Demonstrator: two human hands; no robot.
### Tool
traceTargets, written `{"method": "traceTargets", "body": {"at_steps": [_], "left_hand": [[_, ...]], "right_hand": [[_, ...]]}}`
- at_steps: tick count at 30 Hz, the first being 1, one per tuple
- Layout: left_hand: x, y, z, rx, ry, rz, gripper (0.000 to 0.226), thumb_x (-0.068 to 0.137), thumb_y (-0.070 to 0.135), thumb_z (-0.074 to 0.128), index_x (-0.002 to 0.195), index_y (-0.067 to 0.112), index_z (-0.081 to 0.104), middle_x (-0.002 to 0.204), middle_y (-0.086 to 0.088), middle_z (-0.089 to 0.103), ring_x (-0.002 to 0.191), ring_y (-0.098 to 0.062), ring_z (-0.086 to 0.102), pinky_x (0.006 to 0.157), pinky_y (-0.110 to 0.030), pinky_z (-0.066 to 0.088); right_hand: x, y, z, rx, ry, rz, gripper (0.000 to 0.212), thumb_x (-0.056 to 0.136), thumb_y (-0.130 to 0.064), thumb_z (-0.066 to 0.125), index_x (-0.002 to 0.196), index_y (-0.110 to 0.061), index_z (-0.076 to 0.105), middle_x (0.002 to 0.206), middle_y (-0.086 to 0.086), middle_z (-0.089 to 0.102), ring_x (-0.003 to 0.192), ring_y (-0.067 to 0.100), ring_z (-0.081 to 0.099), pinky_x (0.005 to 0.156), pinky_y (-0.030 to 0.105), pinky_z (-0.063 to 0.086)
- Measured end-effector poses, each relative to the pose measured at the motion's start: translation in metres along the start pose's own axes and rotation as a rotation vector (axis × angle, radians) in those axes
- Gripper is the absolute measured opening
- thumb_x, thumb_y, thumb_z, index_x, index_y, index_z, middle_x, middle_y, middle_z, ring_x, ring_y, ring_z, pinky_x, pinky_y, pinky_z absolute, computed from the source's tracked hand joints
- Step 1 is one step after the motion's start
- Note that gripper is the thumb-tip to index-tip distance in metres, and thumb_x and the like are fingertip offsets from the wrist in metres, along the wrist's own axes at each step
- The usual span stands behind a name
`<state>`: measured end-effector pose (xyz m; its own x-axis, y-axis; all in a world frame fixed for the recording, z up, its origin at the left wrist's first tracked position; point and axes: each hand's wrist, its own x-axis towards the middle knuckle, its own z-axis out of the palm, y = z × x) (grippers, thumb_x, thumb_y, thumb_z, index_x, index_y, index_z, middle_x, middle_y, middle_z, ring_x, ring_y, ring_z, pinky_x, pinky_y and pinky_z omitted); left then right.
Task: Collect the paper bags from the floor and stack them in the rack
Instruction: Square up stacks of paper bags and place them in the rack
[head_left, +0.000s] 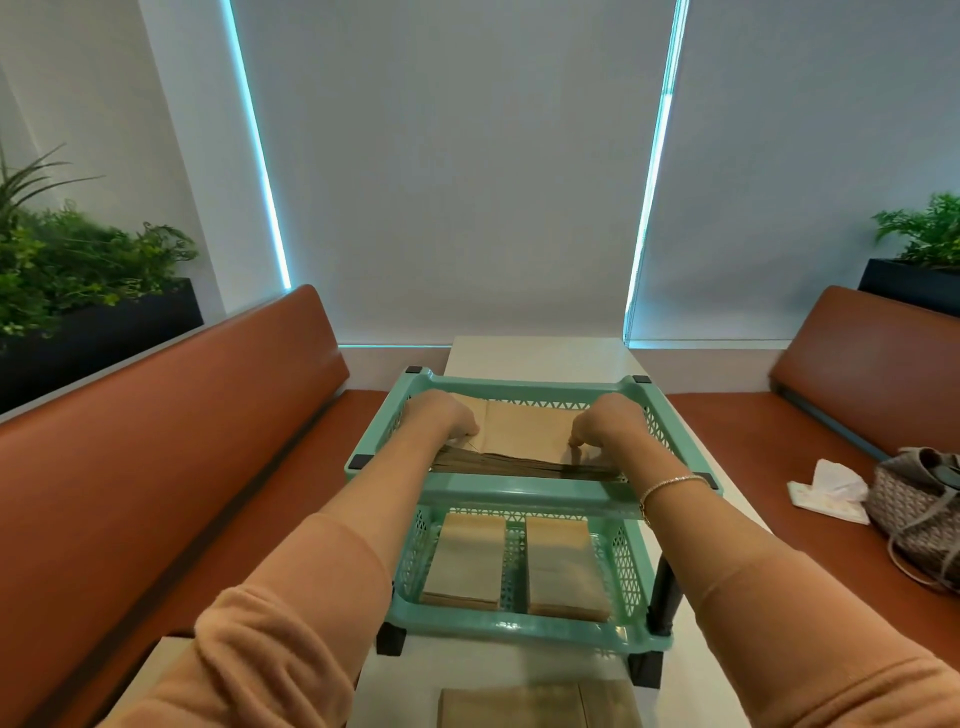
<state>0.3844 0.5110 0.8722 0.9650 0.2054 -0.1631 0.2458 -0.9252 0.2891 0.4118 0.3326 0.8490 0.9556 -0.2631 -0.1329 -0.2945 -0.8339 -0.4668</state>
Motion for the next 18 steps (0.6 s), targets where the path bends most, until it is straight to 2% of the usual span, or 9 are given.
{"method": "traceTargets", "body": {"at_steps": [3,9,13,15,16,18], "left_hand": [[0.002,-0.001,0.002,-0.053,-0.005,-0.010,0.046,0.094,0.028,0.053,0.132,0.003,0.045,0.131,-0.014,0.051,0.122,-0.027,0.048,0.103,-0.035,0.041],[0.003,-0.001,0.006,-0.090,0.041,-0.017,0.043,0.094,0.025,0.053,0.129,0.001,0.046,0.129,-0.014,0.052,0.120,-0.027,0.049,0.101,-0.033,0.042],[0.004,-0.001,0.011,-0.113,0.074,-0.023,0.042,0.094,0.025,0.051,0.128,0.001,0.047,0.127,-0.014,0.053,0.119,-0.026,0.050,0.099,-0.032,0.043],[0.004,-0.002,0.014,-0.132,0.089,-0.028,0.039,0.095,0.024,0.049,0.127,0.002,0.049,0.124,-0.013,0.055,0.116,-0.026,0.052,0.099,-0.032,0.044],[0.004,-0.003,0.015,-0.143,0.102,-0.032,0.037,0.095,0.024,0.048,0.125,0.002,0.050,0.122,-0.013,0.056,0.113,-0.025,0.053,0.097,-0.032,0.046],[0.003,-0.004,0.017,-0.201,0.127,-0.038,0.035,0.094,0.025,0.049,0.119,0.002,0.054,0.118,-0.012,0.058,0.108,-0.025,0.055,0.087,-0.029,0.046]], "right_hand": [[0.001,0.001,0.001,0.023,0.006,0.007,0.026,0.083,-0.020,0.068,0.101,-0.003,0.061,0.097,0.010,0.057,0.086,0.022,0.053,0.088,0.031,0.051],[-0.001,0.004,0.006,0.070,0.041,0.015,0.028,0.079,-0.021,0.073,0.097,-0.002,0.062,0.104,0.013,0.064,0.084,0.024,0.059,0.077,0.031,0.052],[-0.006,0.004,0.007,0.098,0.063,0.012,0.023,0.081,-0.018,0.070,0.095,-0.001,0.063,0.097,0.012,0.061,0.082,0.024,0.058,0.076,0.031,0.052],[-0.008,0.005,0.007,0.097,0.088,0.003,0.015,0.084,-0.016,0.066,0.081,-0.003,0.057,0.088,0.011,0.057,0.076,0.022,0.055,0.072,0.030,0.049],[-0.010,0.005,0.007,0.106,0.102,-0.006,0.017,0.085,-0.015,0.064,0.076,-0.004,0.053,0.087,0.011,0.057,0.077,0.022,0.056,0.072,0.030,0.048],[-0.016,0.003,0.006,0.130,0.142,-0.035,0.017,0.085,-0.015,0.060,0.075,-0.006,0.050,0.096,0.014,0.059,0.090,0.027,0.057,0.075,0.033,0.048]]}}
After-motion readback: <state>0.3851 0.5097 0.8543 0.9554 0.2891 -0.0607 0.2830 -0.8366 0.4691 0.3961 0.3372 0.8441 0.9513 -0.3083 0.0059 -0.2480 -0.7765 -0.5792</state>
